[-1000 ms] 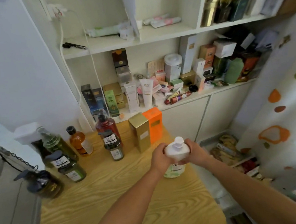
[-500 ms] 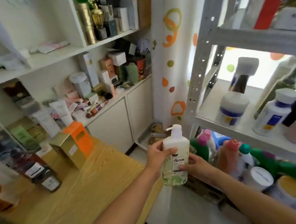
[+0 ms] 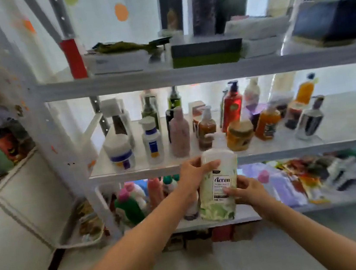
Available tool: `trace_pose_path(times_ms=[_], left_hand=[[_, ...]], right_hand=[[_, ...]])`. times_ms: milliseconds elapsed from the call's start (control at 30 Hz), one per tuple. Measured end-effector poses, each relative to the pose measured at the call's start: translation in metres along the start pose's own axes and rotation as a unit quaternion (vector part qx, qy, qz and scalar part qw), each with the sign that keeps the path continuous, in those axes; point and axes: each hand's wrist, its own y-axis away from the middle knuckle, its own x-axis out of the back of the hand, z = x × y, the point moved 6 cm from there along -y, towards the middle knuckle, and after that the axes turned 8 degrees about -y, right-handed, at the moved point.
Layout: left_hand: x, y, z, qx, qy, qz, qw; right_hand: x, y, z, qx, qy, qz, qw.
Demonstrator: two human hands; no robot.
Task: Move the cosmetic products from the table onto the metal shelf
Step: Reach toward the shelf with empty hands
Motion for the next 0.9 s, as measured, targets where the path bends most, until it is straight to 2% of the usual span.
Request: trace_pose_path(times_ms=[200, 367, 633, 800, 900], left_hand=[[-0.176, -0.024, 0.004, -0.041, -0.049, -0.13, 0.99], [-0.306, -0.042, -0.005, -0.053, -0.099, -0.181, 0.977], [-0.43, -0.089, -0.005, -0.07, -0.12, -0.184, 0.973], [-0.474, -0.142, -0.013, -0.069, -0.113, -0.153, 0.979], [-0.497, -0.185, -0.016, -0.097, -0.104, -0.123, 0.982]], right_hand=[[0.175, 0.048, -0.044, 0.041, 0.008, 0.103, 0.994], [0.298, 0.078, -0.068, 0.062, 0.002, 0.164, 0.985], [0.421, 0.075, -0.089, 0.056, -0.001, 0.201, 0.978], [0.479, 0.033, -0.097, 0.045, 0.026, 0.187, 0.981], [0.517, -0.009, -0.11, 0.039, 0.056, 0.167, 0.984]])
